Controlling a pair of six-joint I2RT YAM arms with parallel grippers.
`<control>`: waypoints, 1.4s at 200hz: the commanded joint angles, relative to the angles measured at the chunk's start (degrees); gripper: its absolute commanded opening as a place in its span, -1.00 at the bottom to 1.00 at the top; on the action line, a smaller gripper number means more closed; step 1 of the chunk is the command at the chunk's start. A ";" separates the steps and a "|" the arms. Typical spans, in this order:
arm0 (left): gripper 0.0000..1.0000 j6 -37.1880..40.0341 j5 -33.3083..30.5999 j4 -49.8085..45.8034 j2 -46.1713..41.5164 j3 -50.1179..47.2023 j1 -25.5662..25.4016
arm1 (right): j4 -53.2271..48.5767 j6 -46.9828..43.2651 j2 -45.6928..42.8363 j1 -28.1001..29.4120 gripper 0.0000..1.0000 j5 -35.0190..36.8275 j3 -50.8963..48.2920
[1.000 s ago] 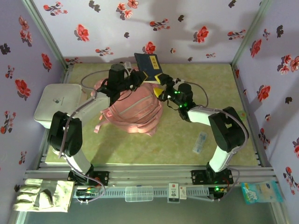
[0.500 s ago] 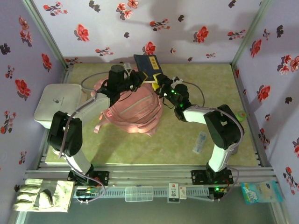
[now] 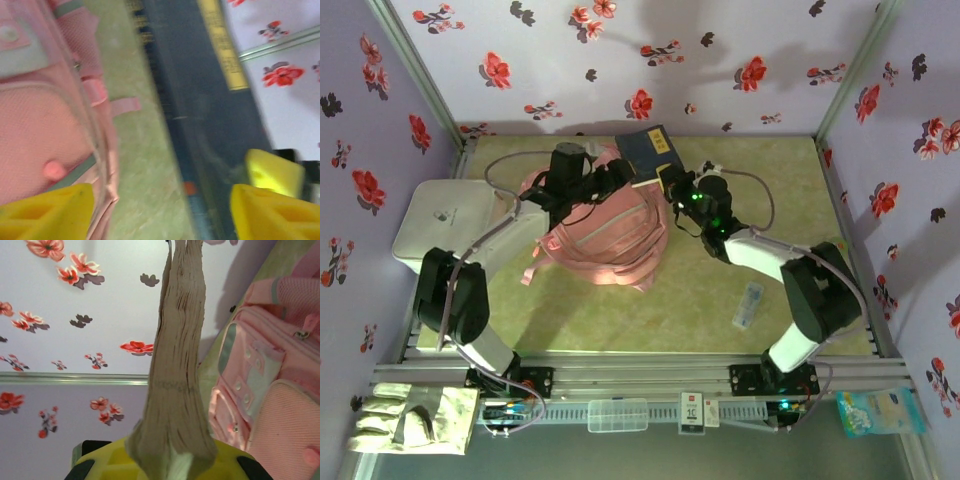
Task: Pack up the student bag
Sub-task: Pass the book, then open the student bag at the center of the table.
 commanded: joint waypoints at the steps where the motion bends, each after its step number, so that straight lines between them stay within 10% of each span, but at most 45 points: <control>1: 0.60 15.94 -2.34 -12.45 -1.39 2.70 -0.03 | -7.80 -11.44 -6.29 -0.72 -0.96 3.65 -0.68; 105: 0.99 48.96 -26.41 -32.99 3.79 5.51 -10.18 | -34.71 -27.70 -26.03 -6.23 -0.96 15.00 -6.01; 280: 0.18 56.10 -36.86 -38.45 17.18 14.94 -13.00 | -36.34 -26.23 -27.36 -8.24 -0.95 14.20 -8.34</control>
